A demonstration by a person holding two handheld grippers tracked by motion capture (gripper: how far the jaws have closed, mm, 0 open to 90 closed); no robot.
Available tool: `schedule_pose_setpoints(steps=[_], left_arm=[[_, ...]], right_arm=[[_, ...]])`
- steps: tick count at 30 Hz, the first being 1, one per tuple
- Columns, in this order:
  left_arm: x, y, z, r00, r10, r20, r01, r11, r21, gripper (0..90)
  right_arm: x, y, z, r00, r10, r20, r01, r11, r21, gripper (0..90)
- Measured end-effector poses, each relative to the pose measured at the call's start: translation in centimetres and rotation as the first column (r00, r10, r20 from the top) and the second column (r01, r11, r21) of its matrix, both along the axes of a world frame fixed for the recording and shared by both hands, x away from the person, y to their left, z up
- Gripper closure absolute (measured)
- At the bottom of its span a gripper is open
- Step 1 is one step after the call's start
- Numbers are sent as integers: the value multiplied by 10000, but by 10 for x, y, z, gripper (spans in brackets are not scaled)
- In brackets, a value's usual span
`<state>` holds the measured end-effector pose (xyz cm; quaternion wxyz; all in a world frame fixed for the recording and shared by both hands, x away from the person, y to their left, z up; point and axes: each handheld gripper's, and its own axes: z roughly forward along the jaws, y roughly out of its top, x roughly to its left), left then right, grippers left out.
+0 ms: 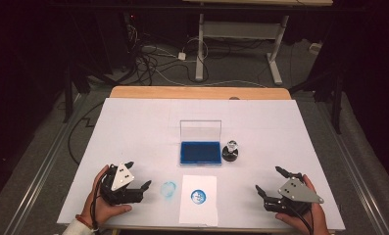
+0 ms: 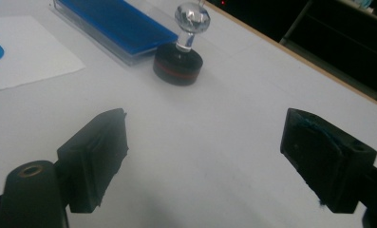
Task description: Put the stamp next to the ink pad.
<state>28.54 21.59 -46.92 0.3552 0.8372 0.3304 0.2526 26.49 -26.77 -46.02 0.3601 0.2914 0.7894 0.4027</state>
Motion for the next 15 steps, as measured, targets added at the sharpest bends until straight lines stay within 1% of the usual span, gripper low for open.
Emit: schedule_pose_setpoints(steps=[2,4,6,8,9,10,12,13,15], left_arm=[[-2,0,1,9999,-75,103,75,10000,-17,157],[-2,0,1,9999,-133,106,132,9999,9,156],[-1,-1,0,10000,-90,44,89,9999,56,156],[-1,-2,0,9998,-177,36,177,9998,95,156],[-1,-2,0,9995,-269,174,265,9994,207,157],[-1,-2,0,9994,-279,197,274,9994,231,156],[-1,-2,0,9997,-187,147,184,9997,170,157],[-1,-1,-1,9999,-128,38,128,9999,98,157],[0,-1,-1,9999,-118,29,118,9999,109,157]], right_arm=[[-1,2,2,9999,118,96,-118,9999,-52,162],[-2,3,4,9997,215,101,-215,9998,-4,161],[-4,3,4,9998,151,135,-150,9999,-81,161],[-5,3,5,9997,143,172,-140,9998,-159,161],[-5,2,5,9997,87,210,-84,9999,-128,161],[-4,2,6,9997,65,228,-63,10000,-75,161],[-3,1,6,9997,71,251,-70,10000,-16,161],[-3,1,6,9997,70,231,-70,10000,-23,161],[-3,1,6,9997,71,232,-71,10000,-9,161]])
